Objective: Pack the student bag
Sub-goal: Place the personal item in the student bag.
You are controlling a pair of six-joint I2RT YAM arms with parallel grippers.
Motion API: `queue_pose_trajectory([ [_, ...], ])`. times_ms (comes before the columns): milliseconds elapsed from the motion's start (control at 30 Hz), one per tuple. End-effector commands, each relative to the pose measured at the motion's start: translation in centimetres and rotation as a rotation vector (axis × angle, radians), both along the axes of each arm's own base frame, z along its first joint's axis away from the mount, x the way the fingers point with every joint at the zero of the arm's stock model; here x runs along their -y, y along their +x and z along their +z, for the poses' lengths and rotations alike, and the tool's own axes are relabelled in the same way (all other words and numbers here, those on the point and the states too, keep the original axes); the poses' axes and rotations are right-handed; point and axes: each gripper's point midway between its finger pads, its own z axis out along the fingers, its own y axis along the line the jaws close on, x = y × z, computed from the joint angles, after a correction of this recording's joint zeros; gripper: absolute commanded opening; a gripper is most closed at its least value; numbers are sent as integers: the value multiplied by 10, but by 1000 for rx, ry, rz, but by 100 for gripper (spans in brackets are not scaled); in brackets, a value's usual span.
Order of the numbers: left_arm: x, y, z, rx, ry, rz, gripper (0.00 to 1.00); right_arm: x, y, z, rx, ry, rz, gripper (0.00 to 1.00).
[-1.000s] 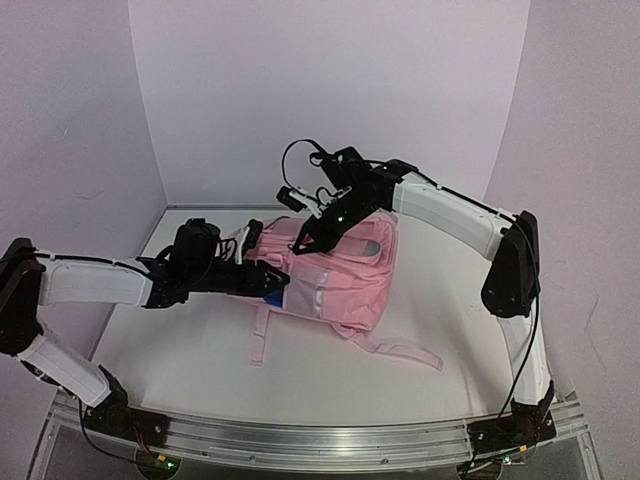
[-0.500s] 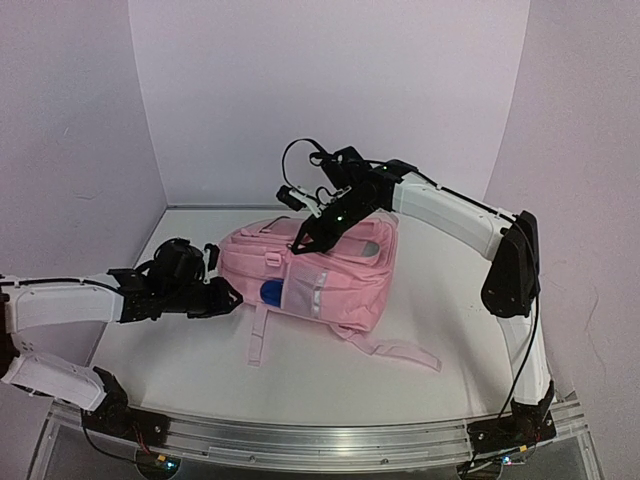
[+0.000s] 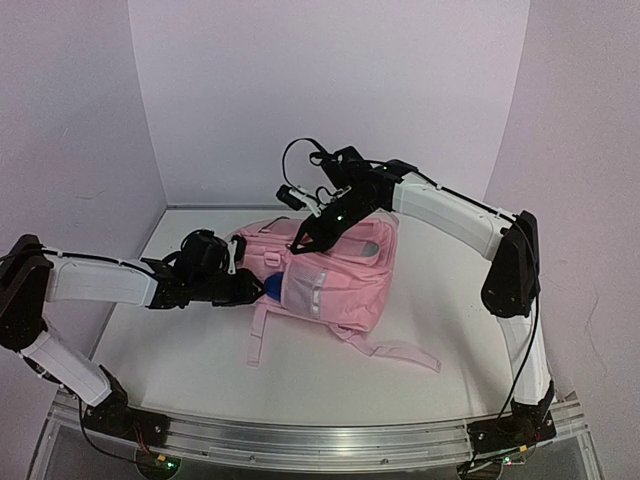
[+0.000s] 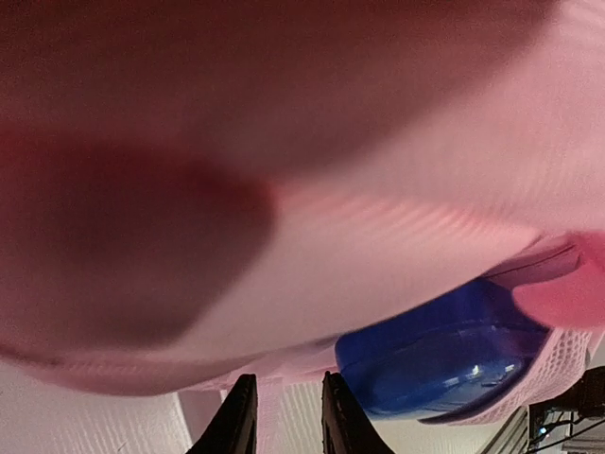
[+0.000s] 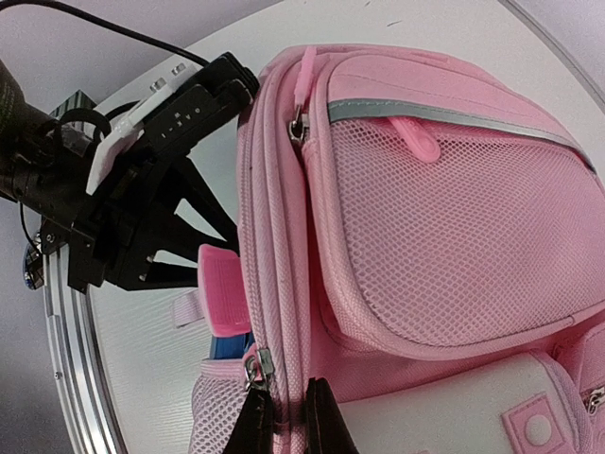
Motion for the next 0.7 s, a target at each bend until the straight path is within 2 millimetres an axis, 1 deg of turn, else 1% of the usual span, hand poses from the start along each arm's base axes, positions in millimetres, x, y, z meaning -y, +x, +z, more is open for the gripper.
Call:
queue_pose_trajectory([
  [0, 52, 4, 36, 116, -103, -225, 23, -26, -22, 124, 144, 341, 123, 0],
  [67, 66, -1, 31, 104, -121, -289, 22, -27, -21, 126, 141, 347, 117, 0],
  [200, 89, -13, 32, 109, -179, -414, 21, -28, -20, 126, 130, 351, 107, 0],
  [300, 99, -23, 32, 123, -180, -481, 22, -29, -20, 124, 123, 350, 104, 0],
  [367, 98, -31, 26, 103, -141, -495, 23, -29, -19, 122, 126, 344, 101, 0],
  [400, 94, -34, 24, 95, -126, -487, 23, -28, -18, 122, 130, 343, 99, 0],
  [467, 78, -38, 21, 93, -98, -433, 24, -27, -18, 121, 133, 339, 100, 0],
  [500, 67, -39, 21, 100, -83, -395, 25, -27, -18, 121, 134, 338, 101, 0],
  [567, 43, -39, 25, 131, -50, -296, 31, -24, -17, 121, 137, 336, 101, 0],
  [667, 5, -37, 38, 202, -13, -154, 34, -21, -18, 119, 139, 330, 102, 0],
])
